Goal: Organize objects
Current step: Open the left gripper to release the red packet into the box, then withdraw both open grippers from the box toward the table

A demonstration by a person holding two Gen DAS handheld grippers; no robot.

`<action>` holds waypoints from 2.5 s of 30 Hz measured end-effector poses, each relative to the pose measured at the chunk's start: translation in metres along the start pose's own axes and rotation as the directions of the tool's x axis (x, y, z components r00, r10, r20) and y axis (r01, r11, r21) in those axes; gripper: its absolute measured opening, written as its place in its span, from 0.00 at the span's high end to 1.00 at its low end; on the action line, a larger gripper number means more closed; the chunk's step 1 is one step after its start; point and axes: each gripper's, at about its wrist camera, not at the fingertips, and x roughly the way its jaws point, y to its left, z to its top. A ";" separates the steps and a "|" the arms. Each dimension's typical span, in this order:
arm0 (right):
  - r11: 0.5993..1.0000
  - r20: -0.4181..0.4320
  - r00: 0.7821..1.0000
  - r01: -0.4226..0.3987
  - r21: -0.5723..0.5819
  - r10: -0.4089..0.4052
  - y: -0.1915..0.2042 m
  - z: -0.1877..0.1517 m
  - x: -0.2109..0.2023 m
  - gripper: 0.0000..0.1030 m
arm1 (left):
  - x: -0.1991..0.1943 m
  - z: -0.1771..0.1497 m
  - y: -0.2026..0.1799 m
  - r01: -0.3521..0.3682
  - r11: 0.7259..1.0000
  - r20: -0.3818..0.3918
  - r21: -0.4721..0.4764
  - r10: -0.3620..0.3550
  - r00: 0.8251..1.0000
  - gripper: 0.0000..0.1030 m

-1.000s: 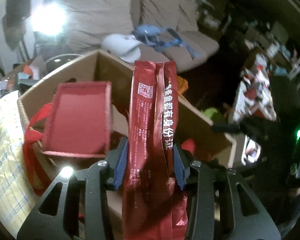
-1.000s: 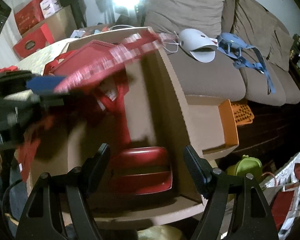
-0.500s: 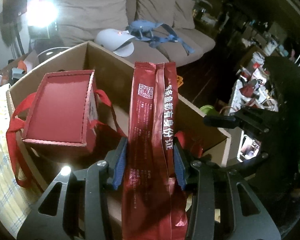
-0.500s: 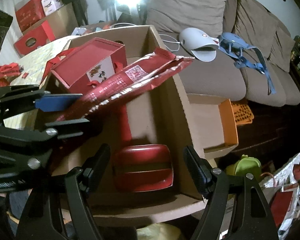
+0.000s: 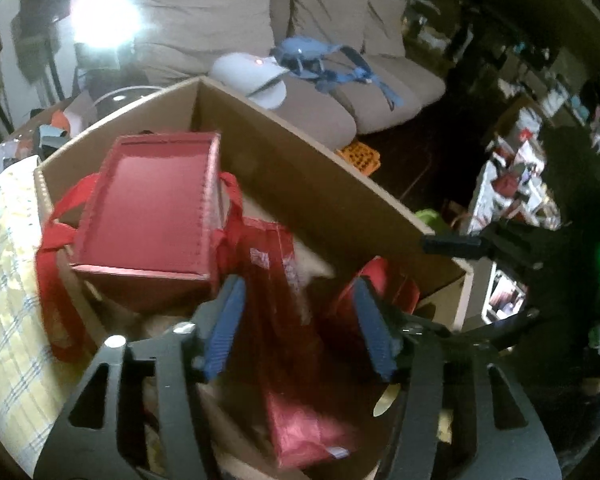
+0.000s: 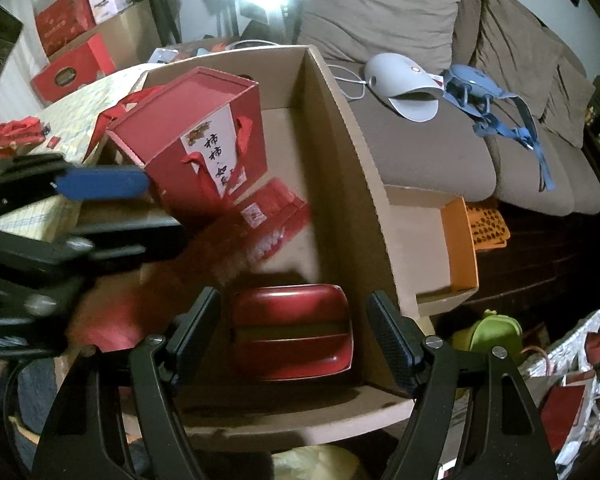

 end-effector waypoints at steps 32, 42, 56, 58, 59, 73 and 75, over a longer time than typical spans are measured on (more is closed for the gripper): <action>0.992 0.267 0.964 -0.038 0.117 0.005 0.019 0.029 -0.068 0.18 | -0.127 -0.010 0.086 -0.064 0.988 0.189 -0.139 0.090 0.978 0.18; 0.995 0.373 0.927 -0.005 0.105 -0.035 0.028 0.031 -0.096 0.12 | -0.157 -0.014 0.091 -0.069 0.981 0.267 -0.182 0.117 0.957 0.00; 0.994 0.493 0.863 0.083 0.078 -0.110 0.049 0.030 -0.124 0.01 | -0.189 -0.026 0.079 -0.094 0.982 0.327 -0.163 0.144 0.934 0.00; 0.995 0.515 0.852 0.064 0.078 -0.095 0.052 0.030 -0.130 0.01 | -0.195 -0.029 0.083 -0.097 0.979 0.352 -0.180 0.156 0.923 0.00; 0.995 0.524 0.847 0.058 0.079 -0.091 0.053 0.029 -0.132 0.01 | -0.200 -0.029 0.086 -0.092 0.976 0.366 -0.197 0.161 0.916 0.00; 0.999 0.594 0.804 -0.001 0.044 -0.025 0.076 0.027 -0.158 0.01 | -0.233 -0.042 0.102 -0.114 0.953 0.441 -0.279 0.233 0.867 0.00; 0.999 0.601 0.799 -0.003 0.032 -0.017 0.080 0.026 -0.161 0.01 | -0.237 -0.044 0.104 -0.118 0.950 0.449 -0.289 0.243 0.860 0.00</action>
